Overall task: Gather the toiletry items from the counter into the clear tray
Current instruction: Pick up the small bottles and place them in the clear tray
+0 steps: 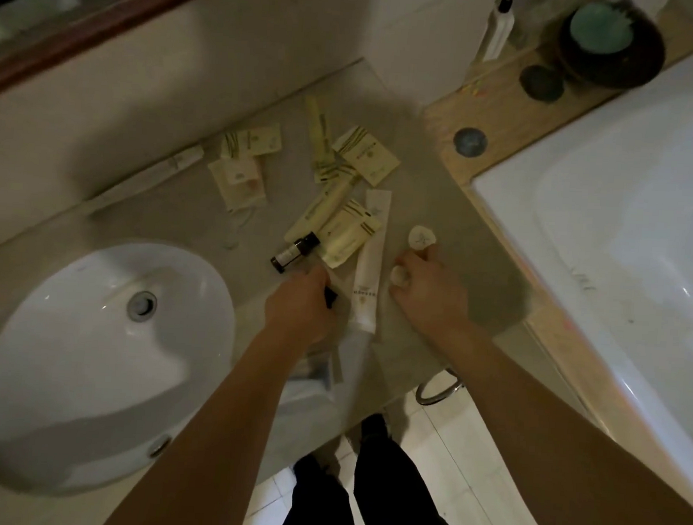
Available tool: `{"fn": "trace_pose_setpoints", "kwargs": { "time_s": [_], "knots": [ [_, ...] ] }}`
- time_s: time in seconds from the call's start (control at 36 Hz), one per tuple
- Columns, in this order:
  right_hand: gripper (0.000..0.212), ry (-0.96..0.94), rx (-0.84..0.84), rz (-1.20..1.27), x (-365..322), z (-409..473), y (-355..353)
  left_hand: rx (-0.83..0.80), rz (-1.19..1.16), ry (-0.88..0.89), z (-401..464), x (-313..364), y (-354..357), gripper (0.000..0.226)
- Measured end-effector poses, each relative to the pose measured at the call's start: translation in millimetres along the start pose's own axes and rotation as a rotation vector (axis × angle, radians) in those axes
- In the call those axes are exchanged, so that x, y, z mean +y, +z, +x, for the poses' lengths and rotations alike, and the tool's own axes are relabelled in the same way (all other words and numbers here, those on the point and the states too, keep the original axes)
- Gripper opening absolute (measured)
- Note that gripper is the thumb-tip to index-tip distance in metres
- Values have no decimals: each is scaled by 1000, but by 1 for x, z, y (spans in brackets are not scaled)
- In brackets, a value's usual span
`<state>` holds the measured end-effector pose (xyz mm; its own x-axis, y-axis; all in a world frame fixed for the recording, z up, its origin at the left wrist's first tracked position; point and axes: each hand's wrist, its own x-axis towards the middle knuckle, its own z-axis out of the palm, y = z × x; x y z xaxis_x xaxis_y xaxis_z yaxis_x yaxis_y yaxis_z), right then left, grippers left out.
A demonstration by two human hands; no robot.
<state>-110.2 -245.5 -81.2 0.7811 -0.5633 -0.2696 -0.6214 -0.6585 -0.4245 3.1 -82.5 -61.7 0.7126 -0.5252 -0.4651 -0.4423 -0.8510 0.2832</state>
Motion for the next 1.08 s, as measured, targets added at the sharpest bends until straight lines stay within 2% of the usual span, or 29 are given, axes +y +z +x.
{"fn": "trace_pose_setpoints", "kwargs": {
  "time_s": [0.11, 0.28, 0.44, 0.56, 0.75, 0.94, 1.08],
  "knots": [
    [30, 1, -1, 61, -5, -2, -4, -2, -69, 2, -4, -2, -6, 19],
    [39, -4, -8, 116, -38, -7, -26, -25, -428, -120, -29, -17, -37, 30],
    [37, -175, -75, 234, -128, -16, -32, 126, -671, -196, -78, -70, -93, 33],
    [34, -322, -147, 262, -209, -27, -23, 239, -821, -275, -122, -131, -130, 37],
    [43, -564, -285, 231, -352, -74, 20, 490, -923, -422, -207, -263, -153, 35],
    [34, -712, -427, 101, -480, -132, 94, 588, -1008, -580, -280, -407, -145, 30],
    [22, -794, -538, 70, -557, -172, 148, 619, -1052, -631, -321, -500, -139, 27]
  ]
}}
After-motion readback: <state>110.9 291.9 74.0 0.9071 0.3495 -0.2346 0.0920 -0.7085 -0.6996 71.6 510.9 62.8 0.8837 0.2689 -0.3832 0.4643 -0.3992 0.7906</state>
